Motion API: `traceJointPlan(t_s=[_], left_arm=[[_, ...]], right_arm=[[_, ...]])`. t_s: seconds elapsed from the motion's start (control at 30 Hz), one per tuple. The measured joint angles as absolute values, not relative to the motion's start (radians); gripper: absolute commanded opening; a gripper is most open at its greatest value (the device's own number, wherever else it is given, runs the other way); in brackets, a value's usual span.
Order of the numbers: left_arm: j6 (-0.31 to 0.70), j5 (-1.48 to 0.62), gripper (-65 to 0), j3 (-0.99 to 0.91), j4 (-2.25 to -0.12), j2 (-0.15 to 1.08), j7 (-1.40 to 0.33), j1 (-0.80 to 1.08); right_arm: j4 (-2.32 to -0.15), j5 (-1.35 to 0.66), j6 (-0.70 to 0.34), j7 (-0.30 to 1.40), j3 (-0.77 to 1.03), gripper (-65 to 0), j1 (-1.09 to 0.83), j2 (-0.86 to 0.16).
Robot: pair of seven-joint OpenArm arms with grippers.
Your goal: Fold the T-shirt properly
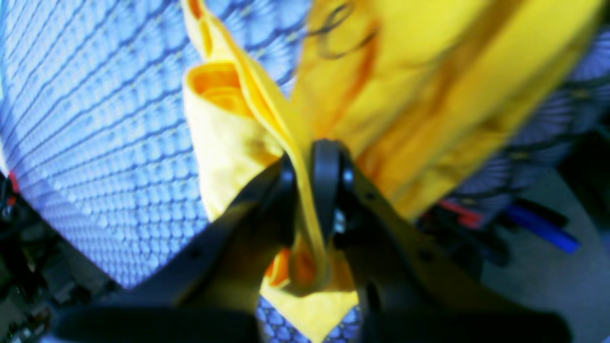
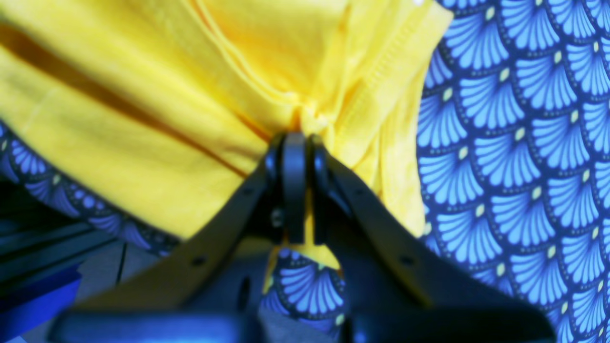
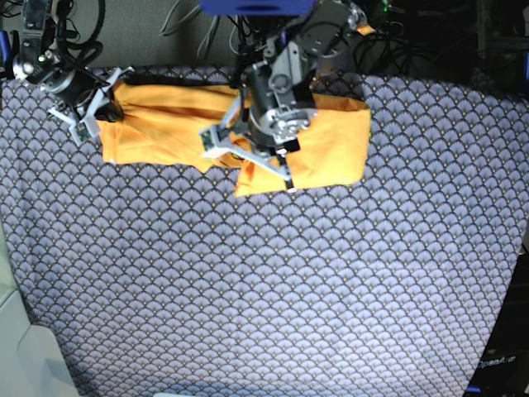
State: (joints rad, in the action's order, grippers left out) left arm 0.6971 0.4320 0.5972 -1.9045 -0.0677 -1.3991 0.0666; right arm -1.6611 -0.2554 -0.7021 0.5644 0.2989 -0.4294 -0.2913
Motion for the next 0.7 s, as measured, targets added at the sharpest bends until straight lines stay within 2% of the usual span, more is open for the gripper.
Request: traceJointPlan(t_s=[0.7], left_arm=[[0.697, 0.442, -65.0, 0.696, -1.898, -0.063, -1.399, 0.075]], right_arm=[[-1.661, -0.255, -0.702, 0.565, 0.299, -65.0, -0.427, -0.292]])
